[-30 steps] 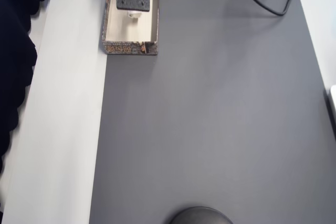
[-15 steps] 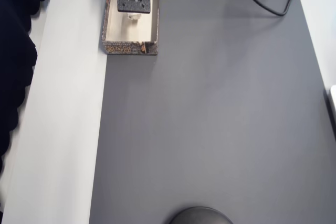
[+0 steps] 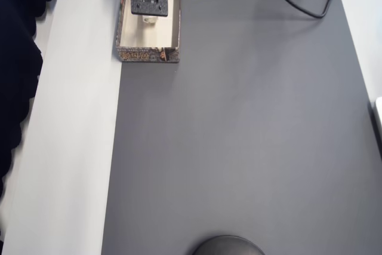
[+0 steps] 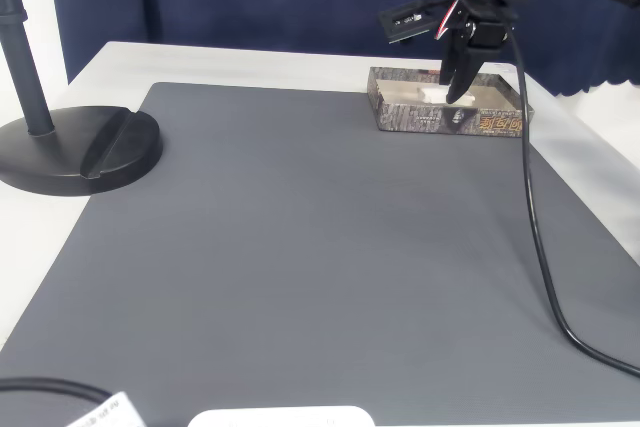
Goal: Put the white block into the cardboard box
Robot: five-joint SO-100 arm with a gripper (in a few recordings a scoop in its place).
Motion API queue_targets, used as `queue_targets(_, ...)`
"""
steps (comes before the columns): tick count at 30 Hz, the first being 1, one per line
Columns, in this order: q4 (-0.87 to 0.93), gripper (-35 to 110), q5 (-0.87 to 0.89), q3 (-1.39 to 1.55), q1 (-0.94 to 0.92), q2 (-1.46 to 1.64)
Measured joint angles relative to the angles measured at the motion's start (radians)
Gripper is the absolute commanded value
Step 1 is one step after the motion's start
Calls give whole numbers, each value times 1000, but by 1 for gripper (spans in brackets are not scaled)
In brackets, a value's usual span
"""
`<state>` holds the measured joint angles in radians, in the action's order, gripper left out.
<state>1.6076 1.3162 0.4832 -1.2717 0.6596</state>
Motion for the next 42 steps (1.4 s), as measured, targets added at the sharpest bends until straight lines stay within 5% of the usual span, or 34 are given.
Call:
queue_targets(27,-46,27,44,0,0,0)
queue_targets(42,-25,10,-32,86,48,166)
